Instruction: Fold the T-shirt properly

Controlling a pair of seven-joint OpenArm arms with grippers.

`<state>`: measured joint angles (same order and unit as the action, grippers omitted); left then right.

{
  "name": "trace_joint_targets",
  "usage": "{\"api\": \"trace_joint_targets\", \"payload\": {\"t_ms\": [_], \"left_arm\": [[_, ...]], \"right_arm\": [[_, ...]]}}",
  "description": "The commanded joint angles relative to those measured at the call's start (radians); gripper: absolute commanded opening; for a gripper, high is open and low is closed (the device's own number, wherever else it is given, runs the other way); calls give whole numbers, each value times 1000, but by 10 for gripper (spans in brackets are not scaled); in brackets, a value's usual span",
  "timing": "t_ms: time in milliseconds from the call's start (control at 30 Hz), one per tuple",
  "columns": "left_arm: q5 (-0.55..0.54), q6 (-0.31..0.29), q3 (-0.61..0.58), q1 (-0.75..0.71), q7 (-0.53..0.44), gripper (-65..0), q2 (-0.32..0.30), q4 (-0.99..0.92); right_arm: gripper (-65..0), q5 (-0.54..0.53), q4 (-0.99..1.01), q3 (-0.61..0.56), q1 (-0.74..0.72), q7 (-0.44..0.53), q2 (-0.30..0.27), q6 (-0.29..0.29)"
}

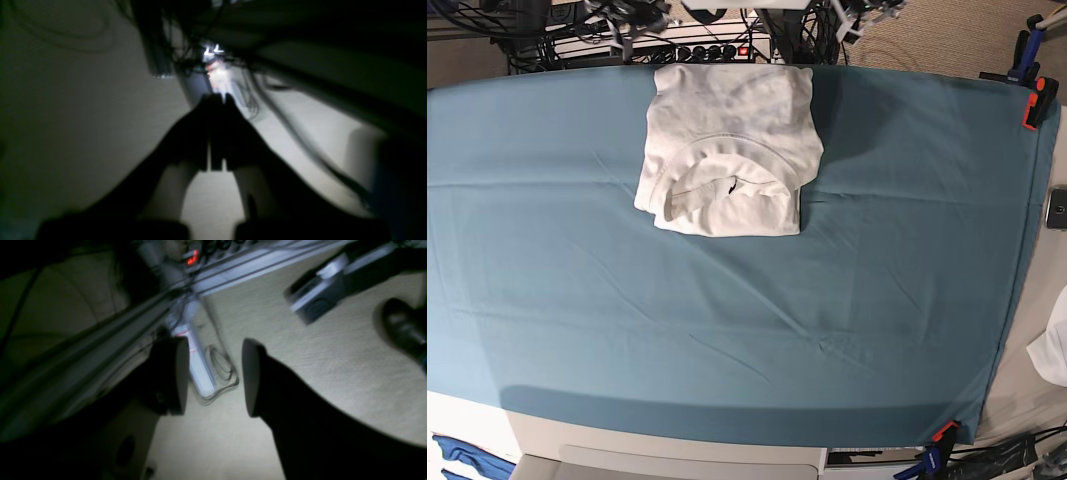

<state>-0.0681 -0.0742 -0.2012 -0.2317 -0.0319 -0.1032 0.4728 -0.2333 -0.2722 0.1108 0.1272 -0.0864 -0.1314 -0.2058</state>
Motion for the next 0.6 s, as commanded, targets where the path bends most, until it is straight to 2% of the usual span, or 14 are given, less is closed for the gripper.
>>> {"api": "trace_joint_targets", "payload": {"t_ms": [0, 67, 133, 233, 367, 567], "left_arm": [[5, 34, 0, 14, -11, -650, 10, -28], [4, 109, 0, 45, -10, -650, 28, -86], [1, 121, 1, 66, -9, -650, 35, -128], [1, 123, 1, 83, 6, -650, 36, -177], [2, 123, 1, 82, 8, -650, 24, -197], [0, 130, 1, 84, 8, -650, 2, -197]], "right_arm": [[-396, 0, -1, 1, -6, 2, 1, 37], [-498, -1, -1, 1, -20, -23, 16, 88], [-645, -1, -1, 1, -26, -52, 21, 132], [-650, -1, -2, 1, -28, -56, 18, 200], [-650, -1, -2, 1, -28, -56, 16, 253], [-650, -1, -2, 1, -27, -57, 19, 256]]}}
